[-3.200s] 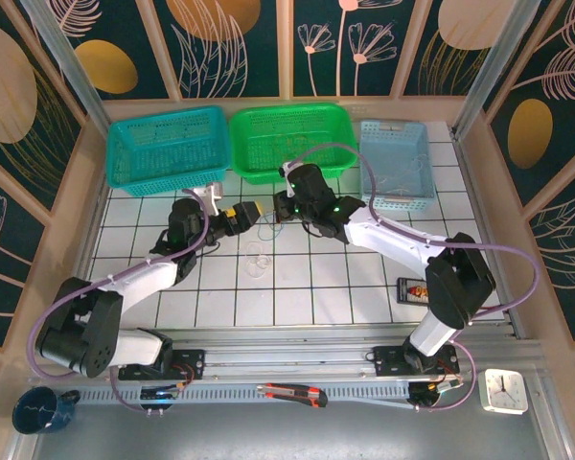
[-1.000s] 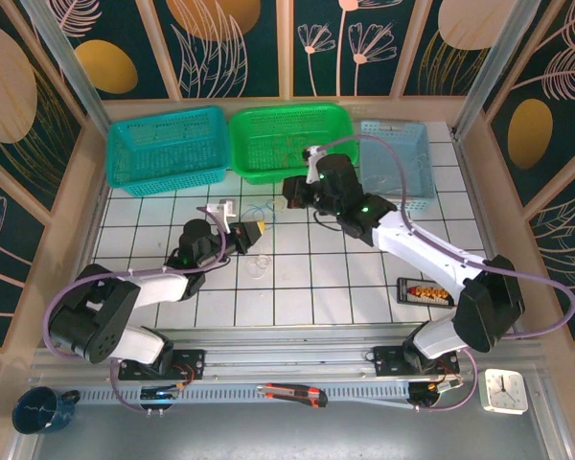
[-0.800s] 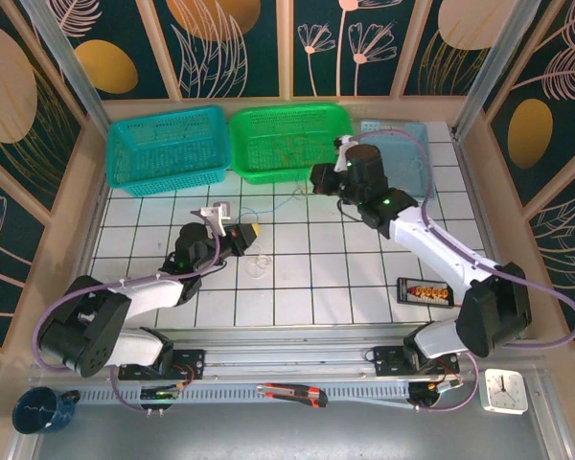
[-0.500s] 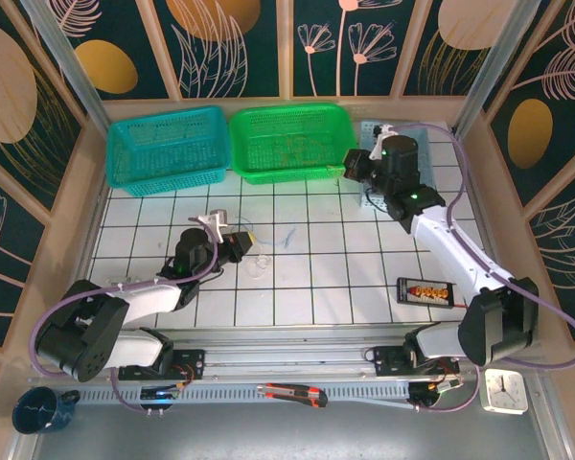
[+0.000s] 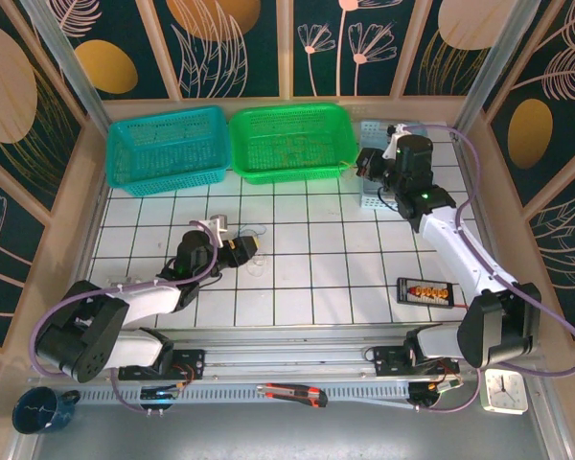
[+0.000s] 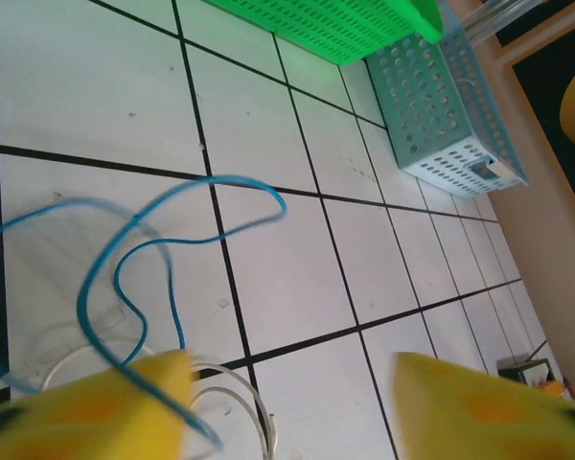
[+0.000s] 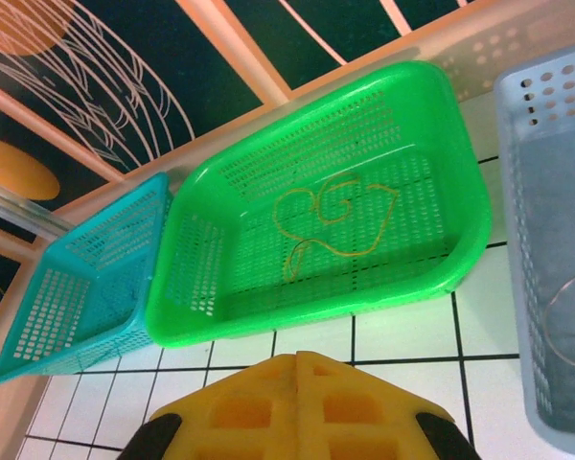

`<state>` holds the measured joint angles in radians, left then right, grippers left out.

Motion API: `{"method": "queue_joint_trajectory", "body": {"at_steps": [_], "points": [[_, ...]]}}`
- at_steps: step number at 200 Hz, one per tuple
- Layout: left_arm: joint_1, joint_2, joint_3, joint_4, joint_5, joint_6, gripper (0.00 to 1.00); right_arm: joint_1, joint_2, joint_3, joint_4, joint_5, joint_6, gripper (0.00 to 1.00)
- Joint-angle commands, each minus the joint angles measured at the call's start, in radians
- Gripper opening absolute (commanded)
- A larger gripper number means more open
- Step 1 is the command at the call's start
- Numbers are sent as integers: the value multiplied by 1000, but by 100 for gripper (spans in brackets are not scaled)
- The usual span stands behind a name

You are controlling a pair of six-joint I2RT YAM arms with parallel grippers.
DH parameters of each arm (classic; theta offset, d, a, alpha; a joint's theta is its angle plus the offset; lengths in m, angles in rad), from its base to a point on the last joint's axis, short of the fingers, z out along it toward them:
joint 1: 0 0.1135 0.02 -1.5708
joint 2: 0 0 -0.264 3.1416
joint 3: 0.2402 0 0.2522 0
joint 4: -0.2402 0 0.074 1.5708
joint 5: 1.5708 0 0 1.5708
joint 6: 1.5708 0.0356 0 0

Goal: Untangle the cables

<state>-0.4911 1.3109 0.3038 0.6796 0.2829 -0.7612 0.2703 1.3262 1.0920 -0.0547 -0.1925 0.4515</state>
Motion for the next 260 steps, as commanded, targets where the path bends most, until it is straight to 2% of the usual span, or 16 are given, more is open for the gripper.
{"method": "queue_joint_trajectory", "body": {"at_steps": [1, 11, 37, 88, 121, 197, 260], "points": [[-4, -50, 47, -51, 12, 29, 74, 29, -44, -24, 15, -36, -10, 0], [-4, -66, 58, -73, 12, 39, 79, 42, -48, -27, 13, -39, -13, 0], [-4, -102, 99, -124, 23, 57, 83, 88, -54, -30, 15, -41, -5, 0], [-4, -122, 182, -124, 70, 40, 87, 175, -61, -39, 74, -94, 63, 0], [-4, -78, 213, -10, 127, -21, 87, 224, -53, -64, 164, -144, 150, 0], [-4, 92, 275, 310, 225, -255, 86, 319, -13, -73, 288, -166, 250, 0], [-4, 131, 305, 381, 234, -315, 85, 349, 22, -72, 337, -180, 281, 0]]}}
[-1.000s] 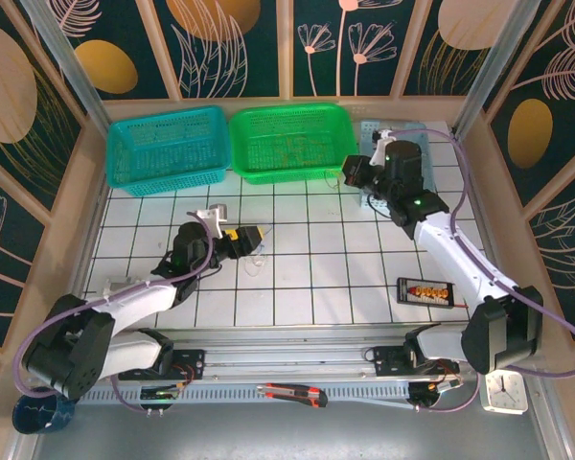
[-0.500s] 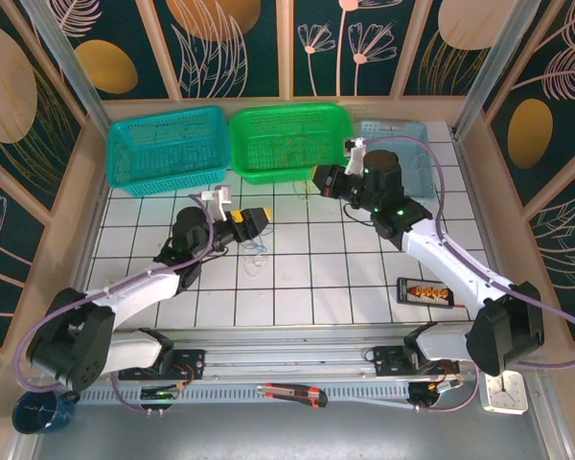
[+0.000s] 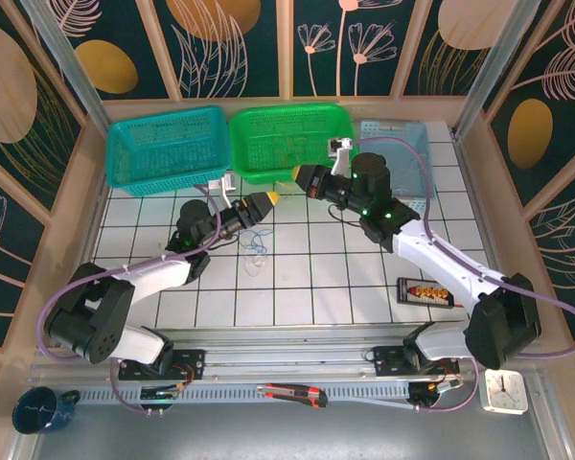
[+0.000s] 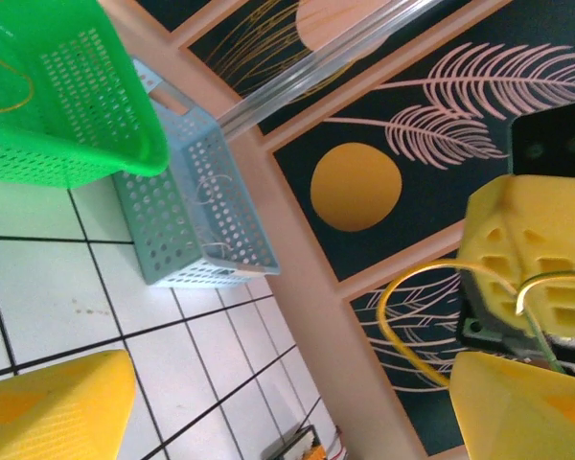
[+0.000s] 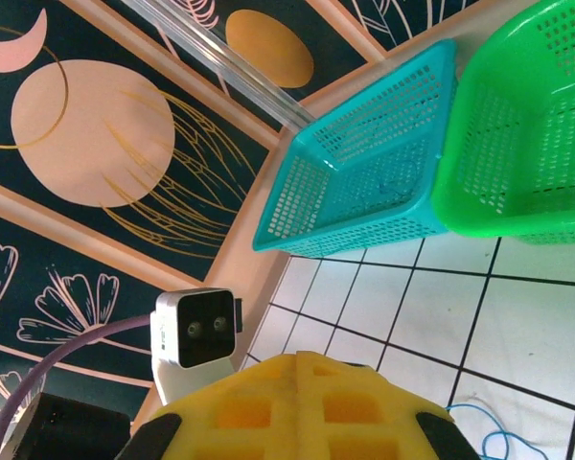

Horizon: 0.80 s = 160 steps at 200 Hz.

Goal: Untangle the cables

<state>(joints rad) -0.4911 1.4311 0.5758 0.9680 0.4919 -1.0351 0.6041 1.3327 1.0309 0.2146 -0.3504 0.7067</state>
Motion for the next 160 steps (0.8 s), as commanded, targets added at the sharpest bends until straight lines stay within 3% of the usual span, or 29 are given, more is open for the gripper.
{"method": "queue_joint_trajectory", "body": {"at_steps": [1, 111, 136, 160], "points": [[-4, 12, 33, 93, 25, -42, 85, 15, 17, -11, 69, -22, 26, 0], [-14, 49, 41, 166, 41, -93, 76, 55, 73, -2, 155, -50, 79, 0], [-18, 64, 42, 186, 43, -101, 67, 62, 84, 1, 164, -52, 84, 0], [-21, 76, 39, 209, 41, -110, 50, 65, 89, -1, 163, -50, 83, 0]]}}
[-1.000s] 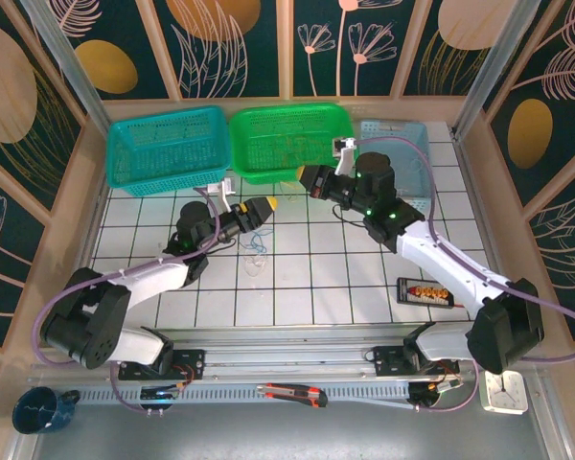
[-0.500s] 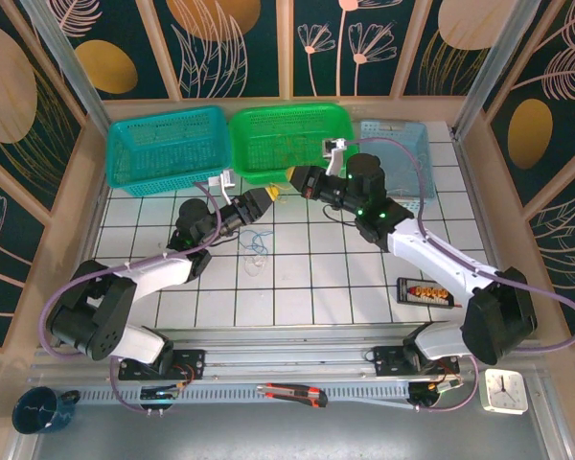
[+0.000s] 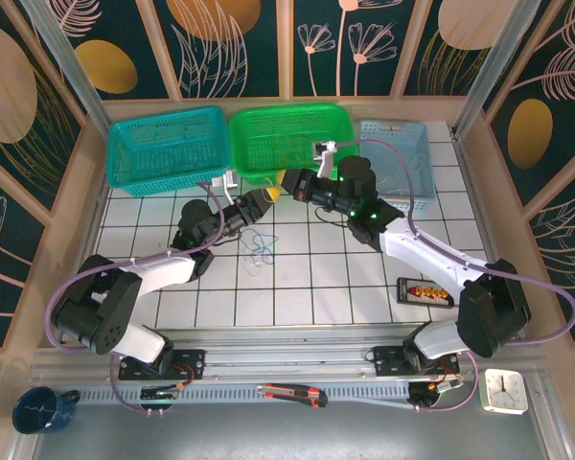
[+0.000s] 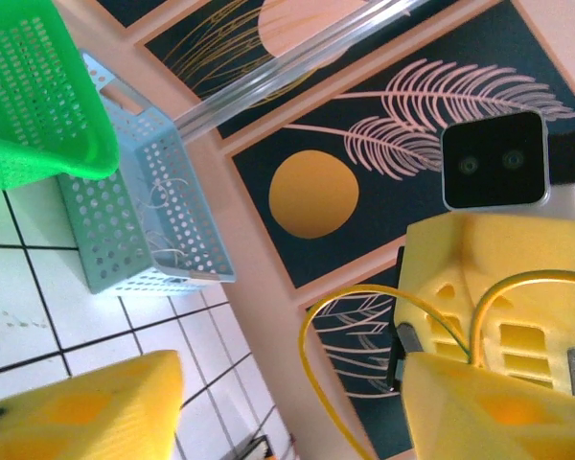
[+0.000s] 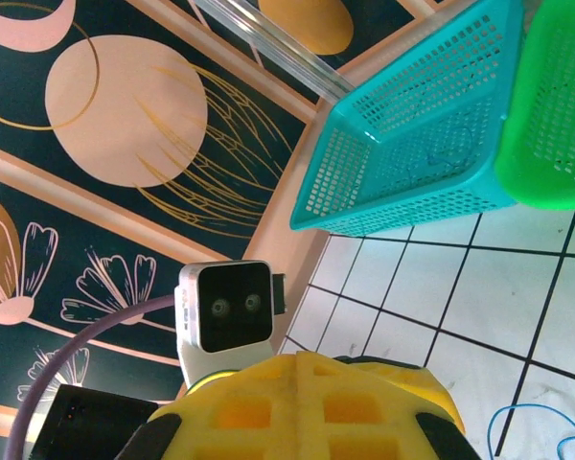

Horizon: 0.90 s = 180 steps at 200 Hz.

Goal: Untangle the cables

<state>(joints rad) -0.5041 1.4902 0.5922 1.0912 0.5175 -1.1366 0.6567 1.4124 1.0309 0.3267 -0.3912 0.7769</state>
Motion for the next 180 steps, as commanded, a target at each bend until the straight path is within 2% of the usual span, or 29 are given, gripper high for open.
{"method": "queue_joint_trajectory", "body": {"at_steps": [1, 80, 133, 138, 180], "points": [[-8, 18, 22, 87, 15, -8, 49, 12, 9, 0, 51, -9, 13, 0], [-10, 17, 3, 109, -4, -15, 0, -4, -5, -7, 15, 0, -4, 0], [-9, -18, -48, 65, -69, 9, 0, -104, -61, -39, -27, -26, -26, 0], [-9, -27, -56, 52, -85, 15, 0, -145, -71, -44, -41, -27, -32, 0], [-4, -107, -100, -48, -201, 87, 0, -307, -158, -82, -178, 16, -118, 0]]}}
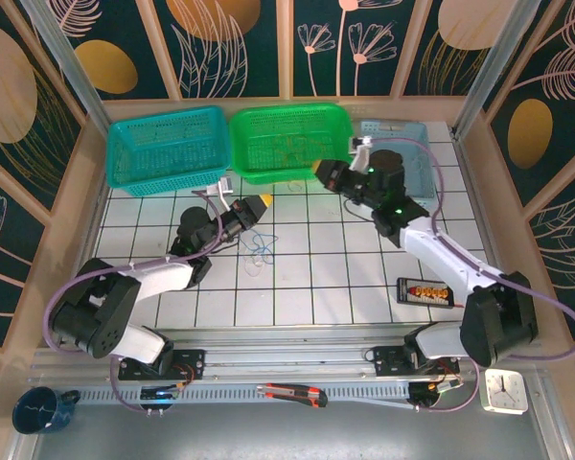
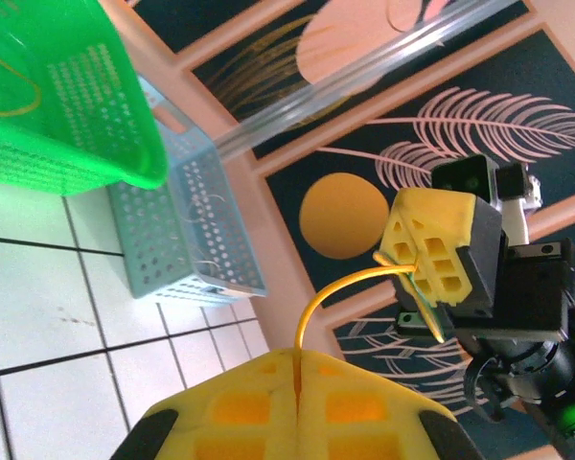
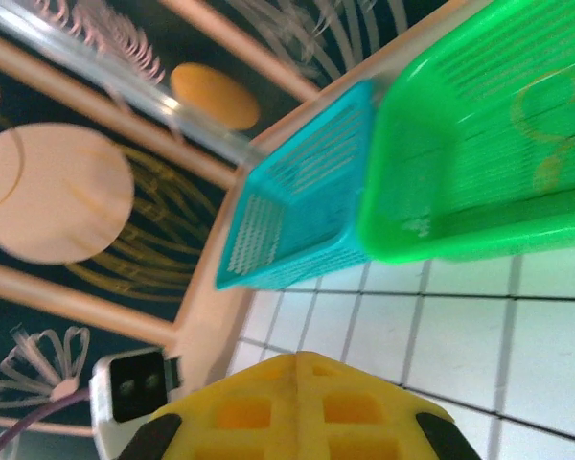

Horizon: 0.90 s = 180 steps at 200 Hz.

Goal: Untangle the cables

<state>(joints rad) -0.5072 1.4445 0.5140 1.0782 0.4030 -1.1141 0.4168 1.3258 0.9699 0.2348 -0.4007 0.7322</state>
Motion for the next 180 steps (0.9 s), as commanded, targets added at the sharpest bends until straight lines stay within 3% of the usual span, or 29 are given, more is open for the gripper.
{"method": "queue_joint_trajectory", "body": {"at_steps": [1, 31, 122, 161, 180], "points": [[-1, -63, -23, -38, -89, 66, 0, -67, -75, -22, -90, 27, -76, 0], [7, -112, -40, -78, -141, 104, 0, -150, -113, -45, -164, 95, -130, 0], [25, -169, -90, -99, -205, 116, 0, -287, -101, -24, -95, 155, -61, 0], [30, -142, -67, -81, -143, 138, 0, -254, -2, 42, 13, 65, -30, 0], [30, -128, -52, -78, -123, 147, 7, -224, 57, 95, 47, 59, -30, 0]]}}
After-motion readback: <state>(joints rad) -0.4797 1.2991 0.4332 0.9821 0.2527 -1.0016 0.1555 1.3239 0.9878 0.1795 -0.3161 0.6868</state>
